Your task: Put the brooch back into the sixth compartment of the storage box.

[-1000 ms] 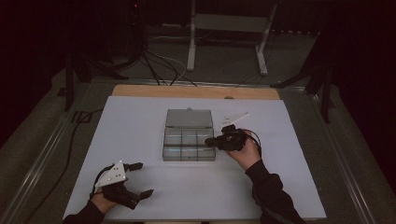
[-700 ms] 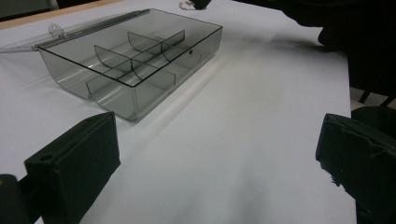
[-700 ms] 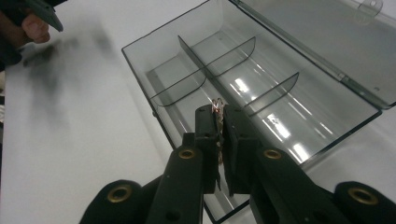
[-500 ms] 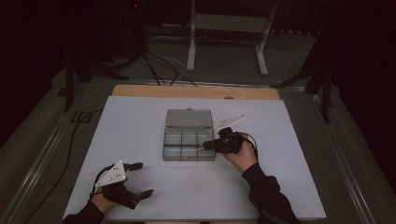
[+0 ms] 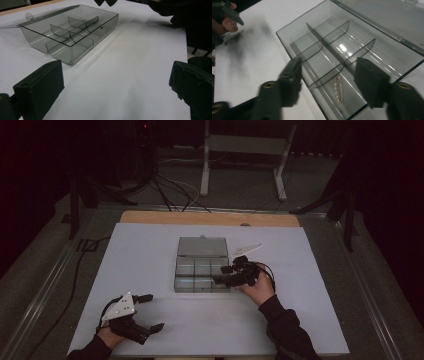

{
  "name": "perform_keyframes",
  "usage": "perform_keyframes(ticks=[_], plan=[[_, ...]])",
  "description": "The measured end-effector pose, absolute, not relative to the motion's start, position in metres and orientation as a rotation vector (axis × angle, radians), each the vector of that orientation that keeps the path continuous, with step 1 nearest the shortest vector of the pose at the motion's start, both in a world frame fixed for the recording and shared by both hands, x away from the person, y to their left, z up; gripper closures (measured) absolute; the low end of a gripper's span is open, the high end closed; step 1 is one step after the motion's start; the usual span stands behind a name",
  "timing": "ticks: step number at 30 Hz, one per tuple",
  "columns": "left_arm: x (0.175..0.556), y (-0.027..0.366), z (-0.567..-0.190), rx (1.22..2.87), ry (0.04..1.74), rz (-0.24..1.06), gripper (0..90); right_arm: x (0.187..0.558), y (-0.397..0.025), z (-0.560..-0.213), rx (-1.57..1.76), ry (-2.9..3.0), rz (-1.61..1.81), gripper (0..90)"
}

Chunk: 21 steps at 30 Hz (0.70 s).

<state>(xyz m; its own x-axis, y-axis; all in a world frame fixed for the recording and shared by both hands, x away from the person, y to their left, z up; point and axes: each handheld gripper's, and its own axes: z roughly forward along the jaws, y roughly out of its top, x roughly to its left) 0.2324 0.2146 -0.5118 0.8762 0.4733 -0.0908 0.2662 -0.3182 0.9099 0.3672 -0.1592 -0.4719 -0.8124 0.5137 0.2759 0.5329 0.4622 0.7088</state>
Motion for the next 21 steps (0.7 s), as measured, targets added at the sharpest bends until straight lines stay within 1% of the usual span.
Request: perform_keyframes(ticks=[6,9,12,21], plan=[[0.233,0.214,-0.512,1.919,0.547,0.229,1.1,0.365,-0.16,-0.47,-0.881,-2.645,-1.306,12.6],[0.232,0.215,-0.512,1.919,0.545,0.229,1.1,0.362,-0.159,-0.468,-0.86,-2.652,-1.303,5.1],[0.233,0.215,-0.511,1.915,0.546,0.231,1.1,0.36,-0.159,-0.466,-0.842,-2.667,-1.351,0.0],[0.233,0.215,-0.512,1.916,0.547,0.232,1.1,0.357,-0.168,-0.453,-0.831,-2.723,-1.358,0.0]])
